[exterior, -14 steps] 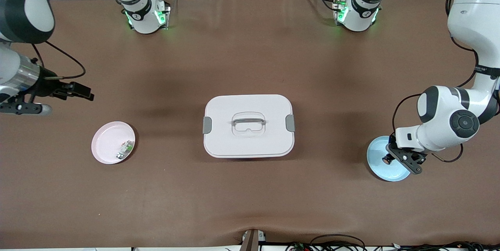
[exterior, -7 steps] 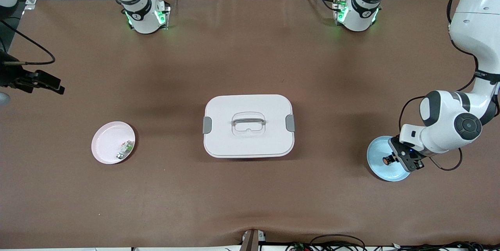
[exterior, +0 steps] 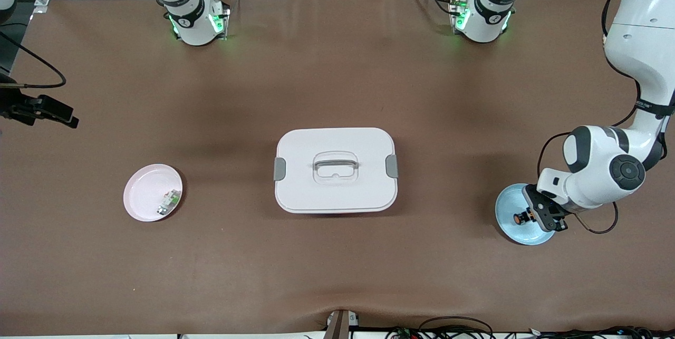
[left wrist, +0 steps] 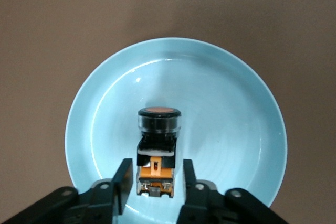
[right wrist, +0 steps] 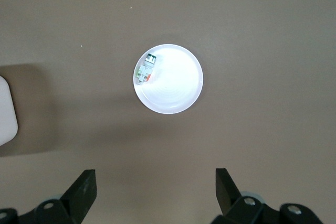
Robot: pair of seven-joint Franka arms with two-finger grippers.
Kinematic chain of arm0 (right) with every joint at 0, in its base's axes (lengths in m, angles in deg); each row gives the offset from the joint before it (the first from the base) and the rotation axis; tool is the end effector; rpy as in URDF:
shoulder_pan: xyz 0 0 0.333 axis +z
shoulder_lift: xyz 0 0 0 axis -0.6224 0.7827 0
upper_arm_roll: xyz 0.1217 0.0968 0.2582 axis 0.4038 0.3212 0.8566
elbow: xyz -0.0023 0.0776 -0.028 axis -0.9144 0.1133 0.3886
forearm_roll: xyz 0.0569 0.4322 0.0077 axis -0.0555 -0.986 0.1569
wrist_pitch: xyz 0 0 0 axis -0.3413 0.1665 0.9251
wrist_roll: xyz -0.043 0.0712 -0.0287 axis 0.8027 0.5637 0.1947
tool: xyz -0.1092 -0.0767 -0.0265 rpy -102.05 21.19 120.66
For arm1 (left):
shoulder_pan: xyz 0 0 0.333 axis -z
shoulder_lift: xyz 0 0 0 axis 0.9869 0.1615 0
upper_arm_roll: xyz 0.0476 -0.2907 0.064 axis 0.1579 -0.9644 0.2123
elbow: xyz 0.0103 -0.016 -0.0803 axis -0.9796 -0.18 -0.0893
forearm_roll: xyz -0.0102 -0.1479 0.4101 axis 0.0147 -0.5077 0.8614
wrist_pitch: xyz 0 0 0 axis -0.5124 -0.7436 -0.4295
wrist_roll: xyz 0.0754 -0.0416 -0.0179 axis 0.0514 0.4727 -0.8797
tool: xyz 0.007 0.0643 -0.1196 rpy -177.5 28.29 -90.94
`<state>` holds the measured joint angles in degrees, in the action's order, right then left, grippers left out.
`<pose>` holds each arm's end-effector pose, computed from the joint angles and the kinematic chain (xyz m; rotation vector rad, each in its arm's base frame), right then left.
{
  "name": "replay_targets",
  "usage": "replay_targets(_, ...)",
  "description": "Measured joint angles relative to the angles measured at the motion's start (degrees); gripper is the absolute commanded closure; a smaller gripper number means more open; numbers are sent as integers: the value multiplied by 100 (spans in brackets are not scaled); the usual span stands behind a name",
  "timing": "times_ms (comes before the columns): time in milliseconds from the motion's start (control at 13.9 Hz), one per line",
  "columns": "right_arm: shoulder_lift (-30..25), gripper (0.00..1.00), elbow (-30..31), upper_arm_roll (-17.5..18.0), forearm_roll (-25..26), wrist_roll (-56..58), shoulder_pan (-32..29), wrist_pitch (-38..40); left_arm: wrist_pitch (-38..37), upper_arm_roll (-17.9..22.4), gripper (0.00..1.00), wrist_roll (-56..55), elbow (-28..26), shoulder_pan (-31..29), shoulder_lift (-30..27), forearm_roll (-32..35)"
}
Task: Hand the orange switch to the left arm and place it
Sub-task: 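Lower the switch onto the blue plate and open the left gripper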
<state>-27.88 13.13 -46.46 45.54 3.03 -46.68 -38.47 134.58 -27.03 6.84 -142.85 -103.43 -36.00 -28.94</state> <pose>0.6155 -0.0611 0.5409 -3.1216 0.1370 0.0193 0.7157 0.0360 0.1441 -2.4807 1.8594 -0.1474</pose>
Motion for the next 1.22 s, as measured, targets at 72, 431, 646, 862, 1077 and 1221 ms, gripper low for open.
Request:
replay_targets(72, 1, 0, -18, 5, 0, 0, 0, 1, 1, -2, 0, 0, 10, -38, 0, -15)
replay_targets(431, 4, 0, -247, 8, -1, -1, -9, 0, -69, -88, 0, -89, 157, -133, -87, -585)
replay_targets(646, 4, 0, -395, 9, -5, -2, -12, 4, -686, -209, 0, -876, 344, -108, -357, -710)
replay_targets(862, 4, 0, -463, 43, -8, -2, -12, 4, -1268, -365, 0, -2043, 441, -94, -748, -723)
replay_targets(1077, 4, 0, -558, 123, -26, -2, -8, 33, -1779, -594, 0, -3373, 460, -82, -1169, -726)
replay_targets(1221, 3, 0, -648, 143, -28, -2, -7, 131, -2101, -692, 0, -4177, 464, -76, -1429, -728)
